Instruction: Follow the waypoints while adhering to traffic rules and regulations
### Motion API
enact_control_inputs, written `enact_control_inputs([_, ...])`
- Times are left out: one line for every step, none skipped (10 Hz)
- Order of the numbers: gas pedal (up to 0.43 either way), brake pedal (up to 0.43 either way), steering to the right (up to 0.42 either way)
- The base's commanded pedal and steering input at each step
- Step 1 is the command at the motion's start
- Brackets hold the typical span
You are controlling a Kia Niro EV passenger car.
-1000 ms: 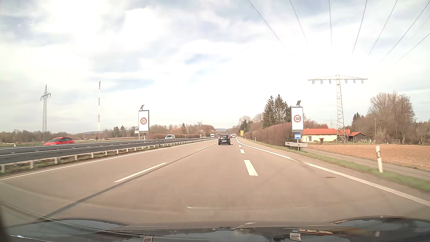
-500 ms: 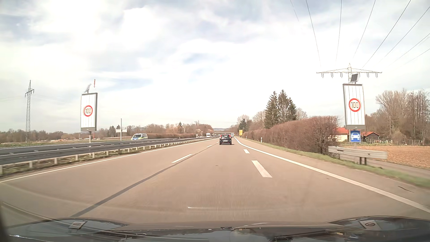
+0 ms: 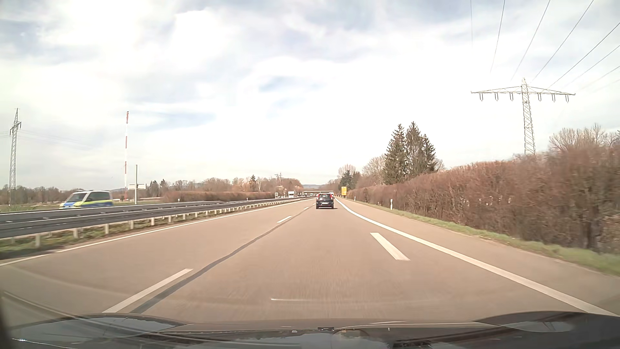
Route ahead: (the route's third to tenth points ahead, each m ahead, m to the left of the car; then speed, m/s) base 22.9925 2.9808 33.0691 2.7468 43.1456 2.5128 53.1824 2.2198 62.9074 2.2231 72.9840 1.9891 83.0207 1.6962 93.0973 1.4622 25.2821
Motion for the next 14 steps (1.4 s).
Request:
enact_control_inputs([0.228, 0.0, 0.007])
enact_control_inputs([0.228, 0.0, 0.007])
enact_control_inputs([0.228, 0.0, 0.007])
enact_control_inputs([0.228, 0.0, 0.007])
enact_control_inputs([0.228, 0.0, 0.007])
enact_control_inputs([0.22, 0.0, 0.007])
enact_control_inputs([0.209, 0.0, 0.007])
enact_control_inputs([0.209, 0.0, 0.006])
enact_control_inputs([0.209, 0.0, 0.005])
enact_control_inputs([0.209, 0.0, 0.004])
enact_control_inputs([0.209, 0.0, 0.003])
enact_control_inputs([0.209, 0.0, 0.003])
enact_control_inputs([0.197, 0.0, 0.002])
enact_control_inputs([0.197, 0.0, 0.002])
